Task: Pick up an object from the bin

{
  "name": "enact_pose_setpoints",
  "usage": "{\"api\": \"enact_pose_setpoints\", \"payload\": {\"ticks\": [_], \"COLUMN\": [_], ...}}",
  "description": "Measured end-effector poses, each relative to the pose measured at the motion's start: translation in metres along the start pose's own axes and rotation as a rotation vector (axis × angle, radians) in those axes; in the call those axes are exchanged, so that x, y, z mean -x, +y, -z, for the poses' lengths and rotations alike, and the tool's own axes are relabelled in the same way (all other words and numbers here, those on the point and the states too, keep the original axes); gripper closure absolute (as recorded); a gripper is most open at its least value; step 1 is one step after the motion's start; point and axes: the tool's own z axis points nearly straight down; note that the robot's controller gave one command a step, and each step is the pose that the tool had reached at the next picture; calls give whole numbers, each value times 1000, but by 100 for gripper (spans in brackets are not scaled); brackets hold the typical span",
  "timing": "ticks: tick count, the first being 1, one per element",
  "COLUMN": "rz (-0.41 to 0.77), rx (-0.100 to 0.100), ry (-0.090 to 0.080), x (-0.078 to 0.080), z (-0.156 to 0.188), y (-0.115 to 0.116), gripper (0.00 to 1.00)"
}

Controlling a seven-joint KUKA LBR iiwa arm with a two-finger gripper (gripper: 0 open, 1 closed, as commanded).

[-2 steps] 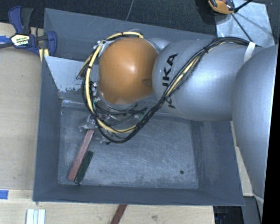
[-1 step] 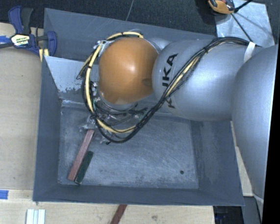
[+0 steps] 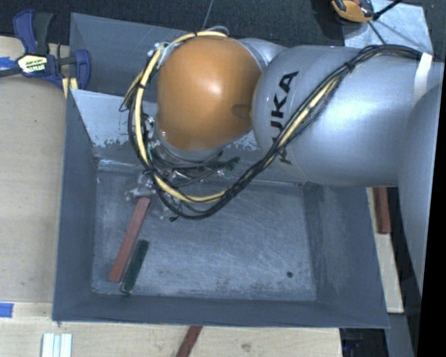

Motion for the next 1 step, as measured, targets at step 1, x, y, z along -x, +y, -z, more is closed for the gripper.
{"api": "enact_pose_setpoints", "payload": {"ticks": [1], "rz": [17], "rx": [-4], "ry": [-4], "x": [-20], "z": [65], "y": [-24], "gripper": [100]}}
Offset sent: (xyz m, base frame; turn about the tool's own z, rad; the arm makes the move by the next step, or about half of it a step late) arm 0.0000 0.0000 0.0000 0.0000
